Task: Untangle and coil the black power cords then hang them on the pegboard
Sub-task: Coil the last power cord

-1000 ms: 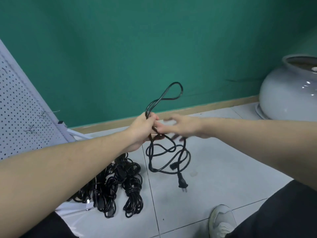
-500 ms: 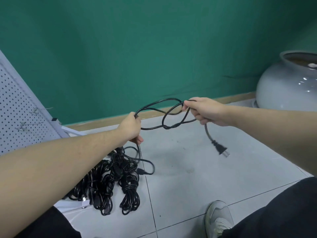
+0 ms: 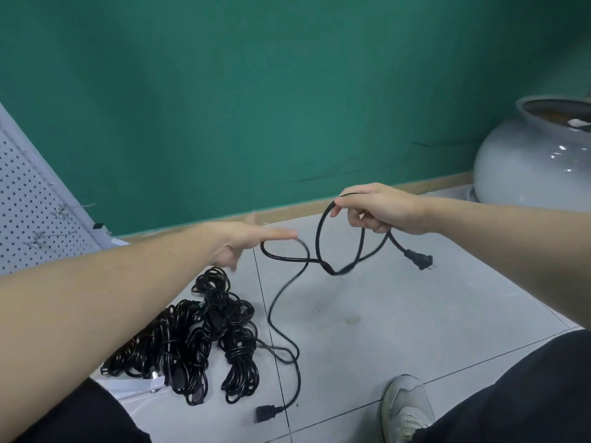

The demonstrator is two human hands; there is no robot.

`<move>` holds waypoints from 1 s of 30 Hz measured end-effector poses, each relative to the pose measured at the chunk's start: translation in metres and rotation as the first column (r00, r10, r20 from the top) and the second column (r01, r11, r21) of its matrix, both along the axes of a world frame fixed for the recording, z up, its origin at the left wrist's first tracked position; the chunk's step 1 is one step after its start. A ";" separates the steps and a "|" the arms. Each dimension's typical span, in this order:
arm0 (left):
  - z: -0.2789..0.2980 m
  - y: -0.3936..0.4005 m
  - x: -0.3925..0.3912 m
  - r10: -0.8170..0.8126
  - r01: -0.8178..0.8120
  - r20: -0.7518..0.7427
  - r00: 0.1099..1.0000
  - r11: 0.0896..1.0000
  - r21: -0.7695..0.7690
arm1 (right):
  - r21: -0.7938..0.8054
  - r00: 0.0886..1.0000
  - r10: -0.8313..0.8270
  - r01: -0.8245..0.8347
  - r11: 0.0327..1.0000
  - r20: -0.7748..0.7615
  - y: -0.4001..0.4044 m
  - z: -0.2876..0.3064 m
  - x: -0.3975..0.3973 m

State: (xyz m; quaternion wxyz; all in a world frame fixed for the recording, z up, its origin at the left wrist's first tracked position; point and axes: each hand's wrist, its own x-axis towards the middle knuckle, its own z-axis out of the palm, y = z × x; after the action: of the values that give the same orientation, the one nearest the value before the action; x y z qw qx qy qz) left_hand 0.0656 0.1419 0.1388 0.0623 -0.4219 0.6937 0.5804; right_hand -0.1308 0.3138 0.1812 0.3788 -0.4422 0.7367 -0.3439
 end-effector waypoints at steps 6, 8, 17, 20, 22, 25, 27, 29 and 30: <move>0.030 0.012 -0.014 -0.261 0.118 -0.450 0.854 0.940 -0.322 | -0.200 1.000 -0.011 0.015 0.980 0.020 -0.011 0.010 0.017; 0.027 0.024 -0.016 -0.362 0.281 -0.294 0.884 0.917 -0.284 | -0.268 0.998 -0.057 0.060 0.962 0.022 -0.015 0.014 0.020; 0.028 0.041 -0.010 -0.528 0.423 -0.048 0.848 0.728 -0.539 | -0.194 0.846 -0.444 0.403 0.895 -0.293 -0.014 0.009 -0.002; 0.032 0.042 -0.013 -0.379 0.198 -0.198 0.904 0.782 -0.591 | -0.324 0.647 -0.533 0.424 0.846 -0.545 -0.005 0.011 -0.004; 0.034 0.040 -0.016 -0.293 0.069 -0.299 0.908 0.810 -0.583 | -0.361 0.674 -0.510 0.364 0.858 -0.534 -0.003 0.014 0.000; 0.037 0.037 -0.015 -0.215 -0.013 -0.366 0.906 0.848 -0.530 | -0.175 0.837 -0.395 0.354 0.919 -0.379 -0.008 0.019 0.016; 0.036 0.036 -0.015 -0.179 -0.043 -0.365 0.914 0.850 -0.525 | 0.004 0.915 -0.357 0.365 0.931 -0.185 -0.008 0.020 0.022; 0.036 0.036 -0.016 -0.091 -0.118 -0.382 0.920 0.863 -0.491 | -0.081 0.894 -0.385 0.376 0.923 -0.228 -0.007 0.018 0.020; 0.037 0.035 -0.017 -0.042 -0.162 -0.392 0.919 0.866 -0.473 | -0.180 0.872 -0.419 0.383 0.906 -0.253 -0.008 0.017 0.020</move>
State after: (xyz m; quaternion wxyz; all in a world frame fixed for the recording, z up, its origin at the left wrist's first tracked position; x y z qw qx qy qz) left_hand 0.0489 0.1770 0.1754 -0.2060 -0.3213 0.8038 0.4563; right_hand -0.1108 0.3059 0.1986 0.1602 -0.3470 0.8364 -0.3928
